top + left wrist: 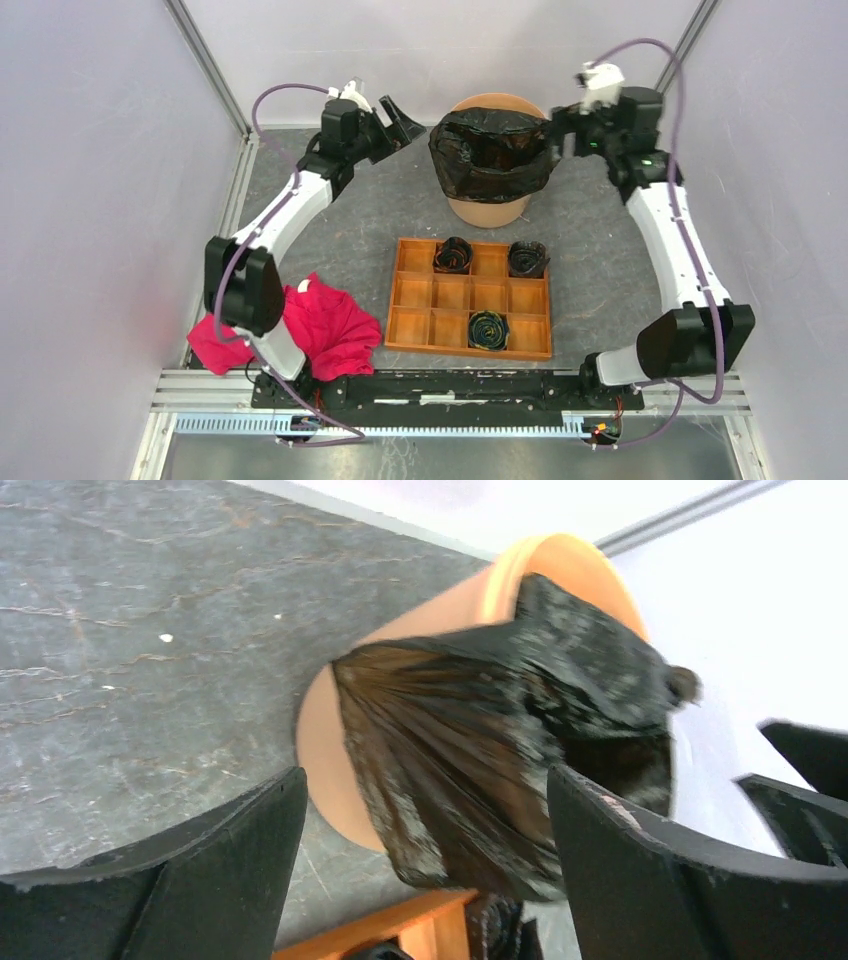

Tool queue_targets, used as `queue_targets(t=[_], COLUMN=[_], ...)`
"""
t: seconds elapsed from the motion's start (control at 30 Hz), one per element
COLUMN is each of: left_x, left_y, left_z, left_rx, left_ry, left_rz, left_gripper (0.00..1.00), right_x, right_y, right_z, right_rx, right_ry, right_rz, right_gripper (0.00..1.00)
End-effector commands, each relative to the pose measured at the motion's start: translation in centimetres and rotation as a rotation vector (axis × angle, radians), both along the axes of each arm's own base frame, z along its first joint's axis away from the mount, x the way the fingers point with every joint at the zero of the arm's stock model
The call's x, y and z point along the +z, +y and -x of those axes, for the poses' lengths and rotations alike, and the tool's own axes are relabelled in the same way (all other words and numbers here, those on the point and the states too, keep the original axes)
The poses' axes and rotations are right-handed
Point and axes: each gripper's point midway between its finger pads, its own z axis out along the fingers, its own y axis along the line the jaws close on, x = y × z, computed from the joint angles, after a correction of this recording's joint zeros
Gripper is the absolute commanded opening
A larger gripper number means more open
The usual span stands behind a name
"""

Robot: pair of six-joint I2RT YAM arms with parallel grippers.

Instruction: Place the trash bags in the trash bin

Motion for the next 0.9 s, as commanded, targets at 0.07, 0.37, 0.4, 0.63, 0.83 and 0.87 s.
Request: queue_targets(t=[0.07, 0.37, 0.4, 0.63, 0.83, 0.87], left_x=[3.7, 3.4, 3.5, 3.3, 4.7, 4.9], left_y=[-2.8, -6.0, -6.3, -7.3, -6.4, -6.3], left_z=[5.1, 6.5, 6.4, 5.4, 2.3, 1.7], left_rx=[-0.174, -0.234, -0.240, -0.250, -0.194, -0.191], left_ry=[-0.102, -0.104, -0.101, -0.097, -0.156, -0.167], left_rz=[0.023, 0.057, 0.068, 0.092, 0.037, 0.029], left_gripper=[0.96, 0.85, 0.83, 0.76, 0.78, 0.82], right_x=[4.2, 1.4, 1.0, -0.2, 1.4, 2.0], right_y=[10.6, 15.1, 15.2, 16.5, 16.1, 15.9], right_z=[-1.1, -4.4, -4.8, -6.9, -9.4, -9.8], right_rx=[0.317, 0.405, 0.405, 0.391, 0.274, 0.260], right_ry=[-0.182, -0.163, -0.155, -0.166, -0.230, -0.249], right_rz=[0.364, 0.701, 0.701, 0.653, 0.594, 0.581], right_gripper=[0.98, 0.91, 0.89, 0.62, 0.28, 0.24])
